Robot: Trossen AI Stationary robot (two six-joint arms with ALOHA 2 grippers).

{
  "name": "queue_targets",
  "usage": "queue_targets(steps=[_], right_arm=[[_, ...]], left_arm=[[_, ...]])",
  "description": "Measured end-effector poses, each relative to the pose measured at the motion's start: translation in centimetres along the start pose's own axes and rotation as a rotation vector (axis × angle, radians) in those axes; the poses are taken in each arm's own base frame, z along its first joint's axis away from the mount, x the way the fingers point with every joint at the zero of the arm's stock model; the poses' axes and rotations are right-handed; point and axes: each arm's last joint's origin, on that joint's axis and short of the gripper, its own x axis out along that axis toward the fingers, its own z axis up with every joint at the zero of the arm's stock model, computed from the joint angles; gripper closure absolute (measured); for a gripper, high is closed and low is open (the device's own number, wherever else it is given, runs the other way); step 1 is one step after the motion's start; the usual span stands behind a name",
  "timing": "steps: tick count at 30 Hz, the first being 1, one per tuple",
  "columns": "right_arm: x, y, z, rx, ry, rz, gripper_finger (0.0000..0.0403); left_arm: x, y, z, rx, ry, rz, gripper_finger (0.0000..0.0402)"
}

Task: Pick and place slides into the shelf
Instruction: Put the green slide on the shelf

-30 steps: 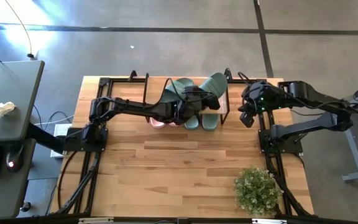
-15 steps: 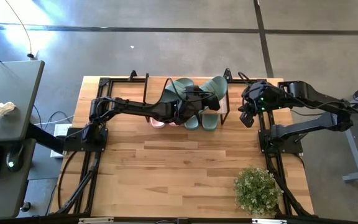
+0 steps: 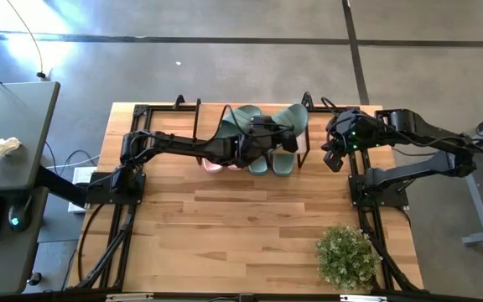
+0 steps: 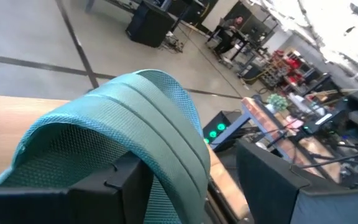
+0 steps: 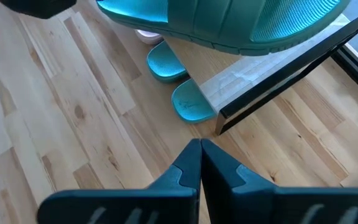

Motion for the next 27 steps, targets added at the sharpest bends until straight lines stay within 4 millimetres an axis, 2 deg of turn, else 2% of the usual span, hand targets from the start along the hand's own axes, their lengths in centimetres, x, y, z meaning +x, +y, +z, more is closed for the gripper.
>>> queue_targets(steps=[4,9,27], right_arm=[[0.0,0.0,0.0,-0.004,0.001,0.002,0.0403],[0.0,0.1,0.0,-0.008,0.007,0.016,0.0403],[0.0,0.0,0.0,-0.008,0.007,0.016,0.0403]], left_arm=[[0.0,-0.2,0.1,-0.044,0.016,-0.043,0.0196],[0.2,0.0,0.2,0.006,0.024,-0.034,0.0195],[0.2,1.9,-1.1,0.290,0.163,0.098,0.0194]])
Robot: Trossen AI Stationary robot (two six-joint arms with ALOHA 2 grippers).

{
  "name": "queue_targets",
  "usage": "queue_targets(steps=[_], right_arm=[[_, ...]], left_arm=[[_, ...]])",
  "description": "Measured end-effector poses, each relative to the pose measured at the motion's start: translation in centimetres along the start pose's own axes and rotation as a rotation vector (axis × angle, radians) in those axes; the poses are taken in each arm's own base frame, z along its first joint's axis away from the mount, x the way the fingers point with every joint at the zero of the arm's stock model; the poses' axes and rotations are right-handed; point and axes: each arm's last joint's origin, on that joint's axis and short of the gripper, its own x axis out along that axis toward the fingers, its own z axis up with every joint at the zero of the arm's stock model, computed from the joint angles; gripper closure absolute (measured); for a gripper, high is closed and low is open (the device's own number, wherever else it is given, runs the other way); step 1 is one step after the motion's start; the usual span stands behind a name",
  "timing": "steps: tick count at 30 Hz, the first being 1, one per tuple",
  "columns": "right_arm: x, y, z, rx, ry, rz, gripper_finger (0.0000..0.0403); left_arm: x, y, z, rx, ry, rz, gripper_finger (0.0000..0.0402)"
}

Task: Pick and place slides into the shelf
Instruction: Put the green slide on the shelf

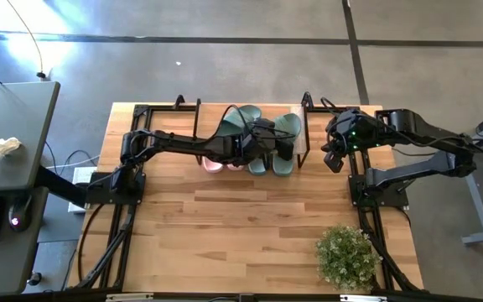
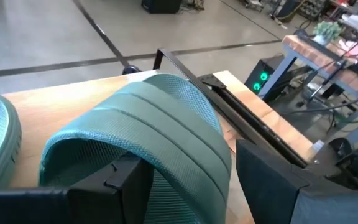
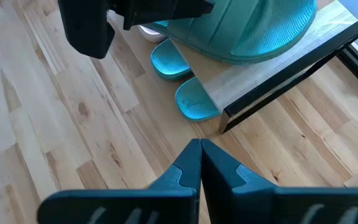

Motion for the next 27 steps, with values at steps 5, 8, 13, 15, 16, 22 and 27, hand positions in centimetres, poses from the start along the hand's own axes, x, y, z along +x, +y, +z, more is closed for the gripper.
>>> queue_targets(steps=[5,8,13,15,16,22,27], right_arm=[[0.0,0.0,0.0,0.000,0.000,-0.001,0.0403],[0.0,0.0,0.0,0.004,0.000,-0.001,0.0403],[0.0,0.0,0.0,0.010,0.000,-0.001,0.0403],[0.0,0.0,0.0,0.010,0.000,-0.001,0.0403],[0.0,0.0,0.0,0.010,0.000,-0.001,0.0403],[0.0,0.0,0.0,0.010,0.000,-0.001,0.0403],[0.0,0.0,0.0,0.009,0.000,-0.001,0.0403]], left_arm=[[0.1,0.2,0.0,0.048,0.009,0.001,0.0195],[0.1,0.3,-0.1,0.087,0.032,-0.003,0.0195],[0.1,0.4,-0.4,0.149,0.062,-0.006,0.0195],[0.1,0.4,-0.5,0.184,0.081,-0.017,0.0195],[0.1,0.4,-0.6,0.201,0.089,-0.023,0.0195],[0.1,0.6,-0.8,0.289,0.126,-0.035,0.0195],[0.0,0.7,-1.0,0.360,0.149,-0.040,0.0195]])
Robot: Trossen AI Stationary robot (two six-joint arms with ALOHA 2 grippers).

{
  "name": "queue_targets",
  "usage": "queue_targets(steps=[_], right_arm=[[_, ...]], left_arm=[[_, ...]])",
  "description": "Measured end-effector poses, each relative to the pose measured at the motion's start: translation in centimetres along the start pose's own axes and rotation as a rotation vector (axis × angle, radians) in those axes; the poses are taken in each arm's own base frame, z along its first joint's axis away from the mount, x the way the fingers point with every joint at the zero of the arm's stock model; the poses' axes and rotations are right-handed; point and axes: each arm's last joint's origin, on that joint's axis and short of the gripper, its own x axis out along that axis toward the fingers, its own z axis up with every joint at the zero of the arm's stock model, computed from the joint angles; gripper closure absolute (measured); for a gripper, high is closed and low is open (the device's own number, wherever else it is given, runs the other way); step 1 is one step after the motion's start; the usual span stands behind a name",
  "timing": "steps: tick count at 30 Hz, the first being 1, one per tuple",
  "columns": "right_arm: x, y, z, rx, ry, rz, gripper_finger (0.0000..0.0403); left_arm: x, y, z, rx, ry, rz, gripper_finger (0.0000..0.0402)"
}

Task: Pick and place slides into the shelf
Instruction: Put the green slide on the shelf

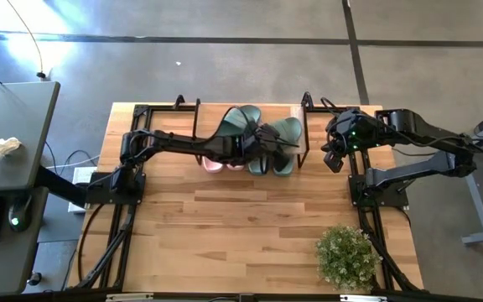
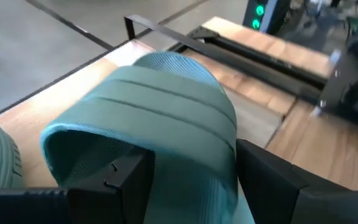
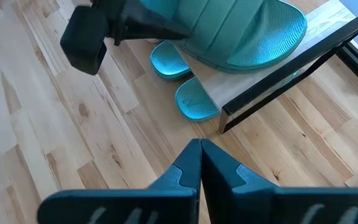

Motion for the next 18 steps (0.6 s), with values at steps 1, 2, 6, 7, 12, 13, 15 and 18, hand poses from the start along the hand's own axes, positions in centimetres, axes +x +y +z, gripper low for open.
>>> queue_targets(steps=[1,2,6,7,12,13,15,18], right_arm=[[0.0,0.0,0.0,0.000,0.000,0.000,0.0403],[0.0,0.0,0.0,0.000,0.000,0.000,0.0403],[0.0,0.0,0.0,-0.001,0.000,0.000,0.0403],[0.0,0.0,0.0,-0.001,0.000,0.000,0.0403],[0.0,0.0,0.0,-0.005,0.000,-0.001,0.0403],[0.0,0.0,0.0,-0.007,-0.001,-0.002,0.0403],[0.0,0.0,0.0,-0.007,-0.001,-0.003,0.0403],[0.0,0.0,0.0,-0.009,-0.004,-0.009,0.0403]], left_arm=[[0.0,0.0,-0.1,0.022,0.004,0.000,0.0195],[0.0,0.0,-0.1,0.040,0.009,-0.002,0.0195],[-0.1,0.0,0.0,0.094,0.026,-0.002,0.0195],[-0.3,0.0,0.2,0.117,0.039,0.001,0.0195],[-1.3,0.2,1.7,0.251,0.096,0.037,0.0195],[-1.6,0.3,2.1,0.268,0.096,0.051,0.0195],[-1.9,0.4,2.7,0.303,0.095,0.075,0.0195],[-2.4,0.5,3.4,0.332,0.105,0.082,0.0195]])
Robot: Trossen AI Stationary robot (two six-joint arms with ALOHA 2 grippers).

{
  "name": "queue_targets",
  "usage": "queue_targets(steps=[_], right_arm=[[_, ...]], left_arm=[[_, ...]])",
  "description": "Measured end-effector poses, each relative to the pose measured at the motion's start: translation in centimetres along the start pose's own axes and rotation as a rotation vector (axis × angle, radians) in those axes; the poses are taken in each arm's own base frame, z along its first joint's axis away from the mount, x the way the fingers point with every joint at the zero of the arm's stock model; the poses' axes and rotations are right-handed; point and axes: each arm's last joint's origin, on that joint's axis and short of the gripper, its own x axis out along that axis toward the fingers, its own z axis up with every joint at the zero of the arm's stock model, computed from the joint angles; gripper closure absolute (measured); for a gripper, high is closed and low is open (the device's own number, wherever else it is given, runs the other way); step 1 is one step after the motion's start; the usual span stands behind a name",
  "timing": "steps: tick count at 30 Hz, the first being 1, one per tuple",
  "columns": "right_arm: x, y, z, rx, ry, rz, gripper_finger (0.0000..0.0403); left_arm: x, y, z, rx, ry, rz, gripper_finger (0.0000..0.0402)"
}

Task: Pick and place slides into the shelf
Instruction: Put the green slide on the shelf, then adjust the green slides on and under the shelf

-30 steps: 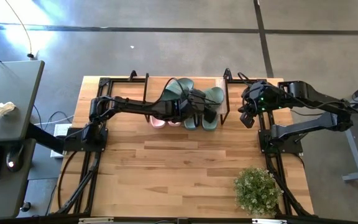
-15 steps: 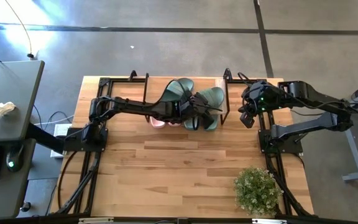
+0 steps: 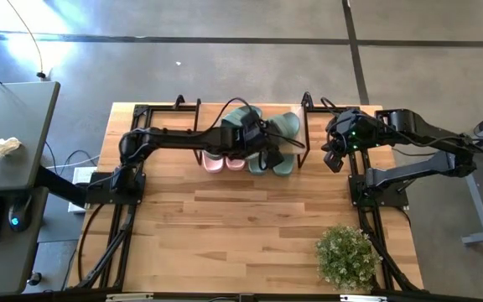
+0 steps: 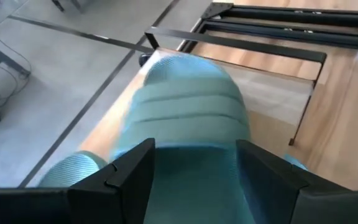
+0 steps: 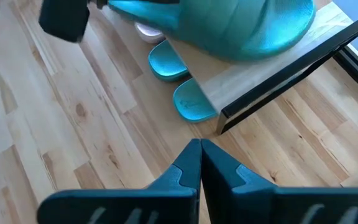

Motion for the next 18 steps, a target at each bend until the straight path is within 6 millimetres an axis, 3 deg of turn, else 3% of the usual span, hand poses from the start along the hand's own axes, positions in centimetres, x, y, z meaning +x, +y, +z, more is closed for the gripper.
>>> queue_targets(steps=[11,18], right_arm=[[0.0,0.0,0.0,0.002,0.000,0.000,0.0403],[0.0,-0.1,0.0,0.000,-0.008,-0.018,0.0403]], left_arm=[[-0.4,-0.3,-1.0,0.059,0.099,-0.066,0.0195],[-4.4,0.9,0.1,0.224,0.067,-0.120,0.0195]])
